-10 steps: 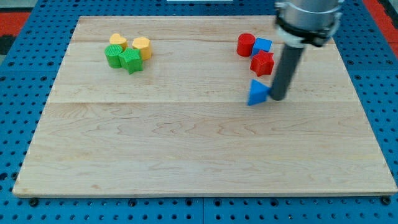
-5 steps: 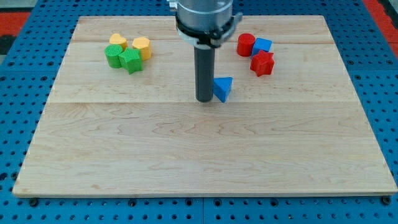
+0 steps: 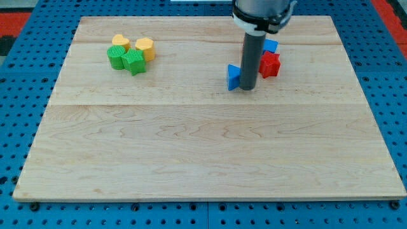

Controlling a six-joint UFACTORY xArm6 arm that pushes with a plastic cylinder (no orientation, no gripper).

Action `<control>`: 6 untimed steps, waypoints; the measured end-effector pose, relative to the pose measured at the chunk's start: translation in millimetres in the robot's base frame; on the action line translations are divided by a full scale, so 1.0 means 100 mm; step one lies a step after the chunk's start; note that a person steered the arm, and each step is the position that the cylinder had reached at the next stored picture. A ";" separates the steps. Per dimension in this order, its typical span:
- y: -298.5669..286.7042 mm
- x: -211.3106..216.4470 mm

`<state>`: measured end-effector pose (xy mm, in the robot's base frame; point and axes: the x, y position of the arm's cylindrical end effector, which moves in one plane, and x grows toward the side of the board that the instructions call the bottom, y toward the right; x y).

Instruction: Move the blue triangle towards the top center of the board

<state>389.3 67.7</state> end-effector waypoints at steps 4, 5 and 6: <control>-0.47 -0.42; -0.52 -0.77; -0.59 -1.04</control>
